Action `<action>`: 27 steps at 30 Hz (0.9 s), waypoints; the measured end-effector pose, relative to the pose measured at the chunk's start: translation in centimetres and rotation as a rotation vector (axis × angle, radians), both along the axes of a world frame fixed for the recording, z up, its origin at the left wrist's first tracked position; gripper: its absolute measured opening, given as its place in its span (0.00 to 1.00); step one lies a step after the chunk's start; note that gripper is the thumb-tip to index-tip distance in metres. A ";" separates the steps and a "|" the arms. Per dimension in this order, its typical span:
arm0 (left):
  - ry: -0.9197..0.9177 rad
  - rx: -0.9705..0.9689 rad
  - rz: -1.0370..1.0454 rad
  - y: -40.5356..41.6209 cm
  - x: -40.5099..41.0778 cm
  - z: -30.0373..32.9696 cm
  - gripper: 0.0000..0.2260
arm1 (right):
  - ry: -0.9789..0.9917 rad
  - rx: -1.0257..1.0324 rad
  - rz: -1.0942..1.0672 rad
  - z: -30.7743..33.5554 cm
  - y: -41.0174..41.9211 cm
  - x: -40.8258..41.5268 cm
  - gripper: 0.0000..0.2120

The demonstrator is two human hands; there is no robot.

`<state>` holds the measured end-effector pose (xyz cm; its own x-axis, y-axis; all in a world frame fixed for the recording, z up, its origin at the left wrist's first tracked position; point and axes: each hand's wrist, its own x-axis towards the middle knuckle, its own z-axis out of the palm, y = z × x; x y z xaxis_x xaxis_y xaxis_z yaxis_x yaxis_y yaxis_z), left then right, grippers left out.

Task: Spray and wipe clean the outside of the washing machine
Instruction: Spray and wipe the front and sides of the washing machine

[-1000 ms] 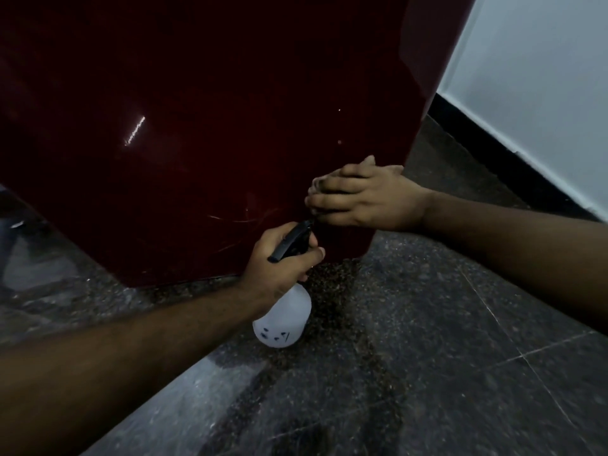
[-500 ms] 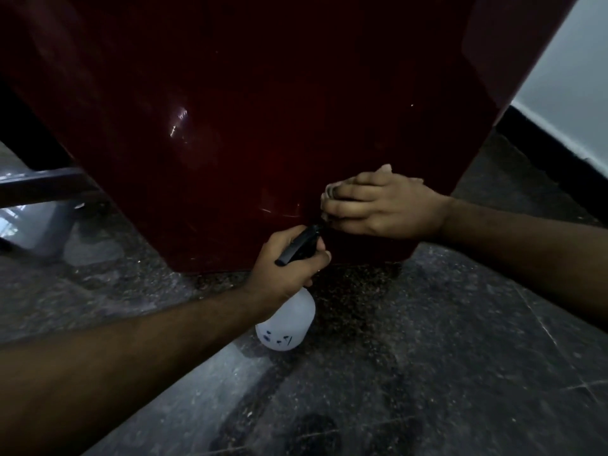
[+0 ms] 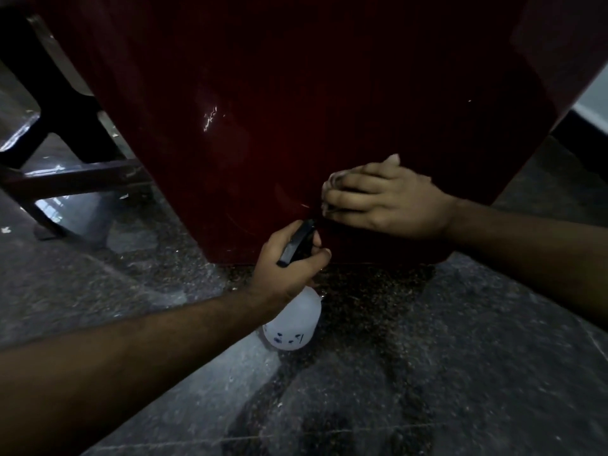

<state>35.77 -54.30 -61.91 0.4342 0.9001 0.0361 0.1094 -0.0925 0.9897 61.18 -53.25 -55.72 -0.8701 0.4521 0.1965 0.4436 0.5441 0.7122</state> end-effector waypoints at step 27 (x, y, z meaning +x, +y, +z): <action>0.124 0.027 0.132 0.3 -7.3 -2.3 0.03 | -0.096 0.090 0.049 0.5 2.3 -4.4 0.20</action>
<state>28.45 -53.95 -64.19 0.3152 0.9489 0.0149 0.2436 -0.0960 0.9651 56.83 -50.91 -55.23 -0.9074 0.3929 0.1491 0.3455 0.4955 0.7970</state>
